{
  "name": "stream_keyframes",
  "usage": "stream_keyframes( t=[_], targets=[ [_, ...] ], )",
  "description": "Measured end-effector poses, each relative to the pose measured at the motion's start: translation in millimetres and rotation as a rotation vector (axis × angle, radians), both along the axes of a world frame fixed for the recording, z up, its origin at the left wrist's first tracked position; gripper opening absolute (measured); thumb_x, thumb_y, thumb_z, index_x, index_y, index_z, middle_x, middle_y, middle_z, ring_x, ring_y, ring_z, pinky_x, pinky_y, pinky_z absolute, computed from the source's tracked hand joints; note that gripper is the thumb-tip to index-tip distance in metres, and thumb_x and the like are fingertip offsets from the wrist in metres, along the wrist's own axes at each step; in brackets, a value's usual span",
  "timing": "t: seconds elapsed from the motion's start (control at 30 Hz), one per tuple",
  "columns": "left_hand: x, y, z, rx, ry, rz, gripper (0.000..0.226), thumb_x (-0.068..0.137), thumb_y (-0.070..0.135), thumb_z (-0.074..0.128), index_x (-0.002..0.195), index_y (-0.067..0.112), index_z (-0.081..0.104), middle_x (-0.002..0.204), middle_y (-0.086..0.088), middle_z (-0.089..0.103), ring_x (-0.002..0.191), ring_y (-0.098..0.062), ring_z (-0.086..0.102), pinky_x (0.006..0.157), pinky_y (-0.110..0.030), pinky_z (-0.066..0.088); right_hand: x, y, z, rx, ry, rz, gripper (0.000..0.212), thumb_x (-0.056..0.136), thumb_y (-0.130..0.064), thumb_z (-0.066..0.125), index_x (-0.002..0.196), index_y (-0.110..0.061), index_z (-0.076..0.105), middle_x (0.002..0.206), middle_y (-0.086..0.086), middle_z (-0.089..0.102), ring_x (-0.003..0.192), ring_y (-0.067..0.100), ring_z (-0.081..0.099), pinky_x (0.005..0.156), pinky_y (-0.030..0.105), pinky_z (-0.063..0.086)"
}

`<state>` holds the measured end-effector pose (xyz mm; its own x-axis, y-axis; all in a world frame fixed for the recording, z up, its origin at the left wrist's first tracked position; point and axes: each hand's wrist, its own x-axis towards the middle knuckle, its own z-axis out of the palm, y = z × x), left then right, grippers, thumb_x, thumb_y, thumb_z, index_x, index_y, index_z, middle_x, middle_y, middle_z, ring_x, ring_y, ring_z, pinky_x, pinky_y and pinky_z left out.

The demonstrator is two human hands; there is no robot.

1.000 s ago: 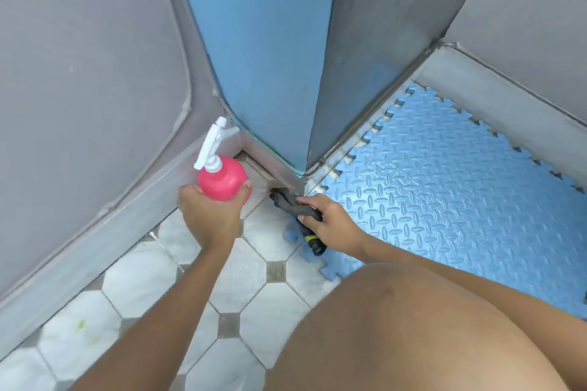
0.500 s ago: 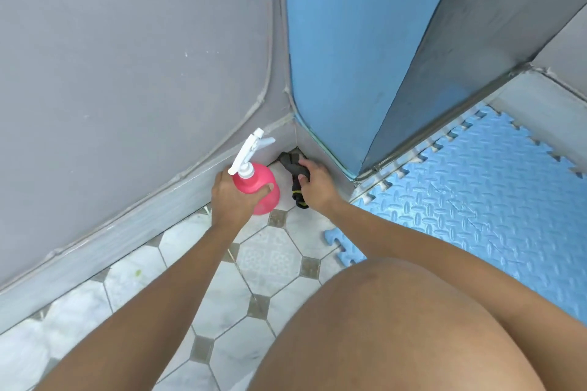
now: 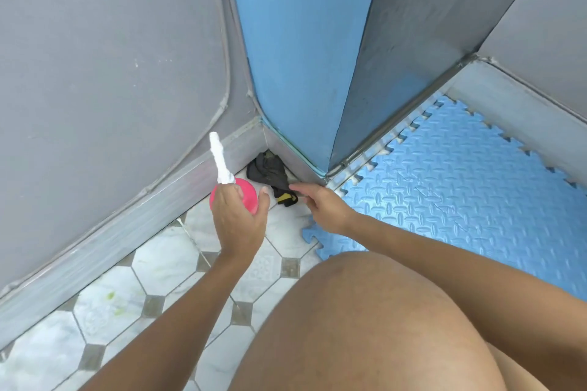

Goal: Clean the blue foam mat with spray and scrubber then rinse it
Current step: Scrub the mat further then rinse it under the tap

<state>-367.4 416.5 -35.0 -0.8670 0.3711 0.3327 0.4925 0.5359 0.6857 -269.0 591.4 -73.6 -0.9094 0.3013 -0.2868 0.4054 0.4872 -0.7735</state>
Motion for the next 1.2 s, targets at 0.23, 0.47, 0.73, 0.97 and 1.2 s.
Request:
stream_keyframes(
  t=[0.23,0.47,0.73,0.97,1.2],
  targets=[
    [32.1,31.7,-26.7,-0.087,0.004,-0.284,0.019,0.085,0.005,0.071,0.080,0.009,0.053,0.074,0.007,0.044,0.067,-0.015,0.042,0.059,-0.026,0.035,67.8,36.6,2.6,0.044,-0.054,-0.107,0.041,0.103,-0.004,0.038,0.130,-0.021,0.063,0.122,-0.003,0.062,0.108,0.011,0.057,0.095,0.021,0.043],
    [45.6,99.2,-52.3,-0.610,-0.496,-0.413,0.039,0.090,0.034,0.068,0.106,-0.002,0.066,0.108,-0.020,0.069,0.104,-0.038,0.064,0.085,-0.042,0.053,98.5,76.1,7.8,0.022,-0.083,-0.356,0.039,0.103,-0.002,0.036,0.120,-0.023,0.065,0.125,-0.007,0.061,0.112,0.013,0.059,0.083,0.018,0.045],
    [39.2,125.1,-35.3,-0.786,-0.773,-0.452,0.057,0.076,0.059,0.075,0.097,0.007,0.065,0.101,-0.013,0.068,0.084,-0.024,0.063,0.071,-0.033,0.047,126.5,105.6,37.7,0.098,-0.074,-0.454,0.038,0.101,0.001,0.039,0.120,-0.019,0.065,0.122,-0.002,0.061,0.092,0.006,0.056,0.069,0.012,0.039],
    [41.8,134.2,26.9,-0.744,-0.925,-0.629,0.046,0.082,0.057,0.076,0.101,0.020,0.057,0.092,0.007,0.056,0.084,-0.013,0.058,0.067,-0.026,0.041,138.6,125.3,88.6,0.135,-0.014,-0.535,0.037,0.100,0.001,0.039,0.119,-0.018,0.065,0.118,-0.007,0.060,0.096,0.009,0.056,0.069,0.009,0.038],
    [38.6,159.8,100.7,-0.502,-1.186,-0.706,0.064,0.090,0.066,0.062,0.141,0.027,0.060,0.131,0.007,0.055,0.119,-0.015,0.053,0.091,-0.032,0.041,146.6,155.2,155.5,0.196,0.060,-0.600,0.033,0.103,-0.007,0.038,0.123,-0.015,0.064,0.116,0.000,0.063,0.077,0.009,0.054,0.069,0.020,0.043]
  ],
)
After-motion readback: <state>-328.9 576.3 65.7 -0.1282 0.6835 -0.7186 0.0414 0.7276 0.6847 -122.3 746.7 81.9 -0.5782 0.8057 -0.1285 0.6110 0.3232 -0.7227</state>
